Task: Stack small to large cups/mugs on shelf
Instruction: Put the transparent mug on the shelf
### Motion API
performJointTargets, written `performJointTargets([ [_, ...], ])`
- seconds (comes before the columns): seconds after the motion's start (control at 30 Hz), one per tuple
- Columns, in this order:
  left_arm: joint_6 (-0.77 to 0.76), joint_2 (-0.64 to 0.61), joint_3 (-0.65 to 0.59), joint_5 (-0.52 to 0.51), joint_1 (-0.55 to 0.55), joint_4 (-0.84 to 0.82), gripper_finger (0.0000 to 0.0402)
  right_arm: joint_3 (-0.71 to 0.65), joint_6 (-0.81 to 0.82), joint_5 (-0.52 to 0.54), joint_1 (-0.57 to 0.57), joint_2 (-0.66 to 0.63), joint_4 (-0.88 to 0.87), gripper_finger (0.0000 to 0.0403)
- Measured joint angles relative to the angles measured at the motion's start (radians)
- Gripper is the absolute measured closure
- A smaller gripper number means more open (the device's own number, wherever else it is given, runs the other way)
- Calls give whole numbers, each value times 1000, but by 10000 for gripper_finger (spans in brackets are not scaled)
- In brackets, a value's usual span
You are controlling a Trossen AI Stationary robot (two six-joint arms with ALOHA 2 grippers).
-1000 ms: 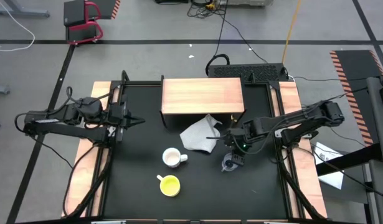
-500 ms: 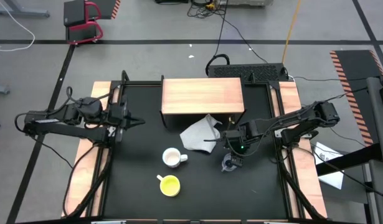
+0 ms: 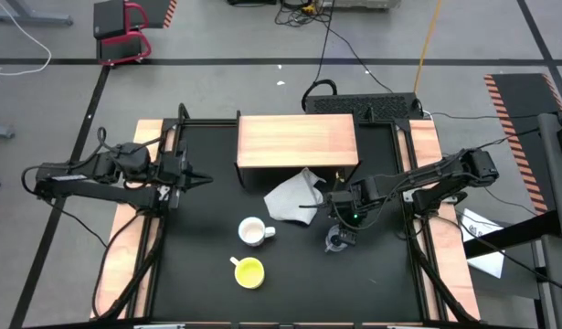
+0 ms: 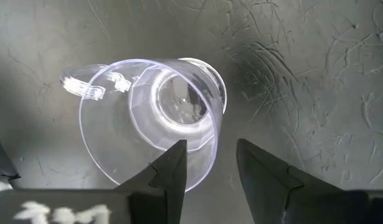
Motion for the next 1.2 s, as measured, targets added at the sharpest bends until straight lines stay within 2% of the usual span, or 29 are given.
performJointTargets([
  [0.17,-4,0,0,0,0,0,376,0,-25,0,0,0,5,299],
  [0.47,-18,0,0,0,0,-1,376,0,-51,0,0,0,11,397],
  [0.83,-40,0,0,0,0,-38,376,0,-93,4,0,0,31,401],
  [1.03,-45,0,0,0,0,-38,376,3,-205,7,0,0,30,402],
  [1.2,-45,0,0,0,0,-38,376,42,-287,63,0,0,26,402],
])
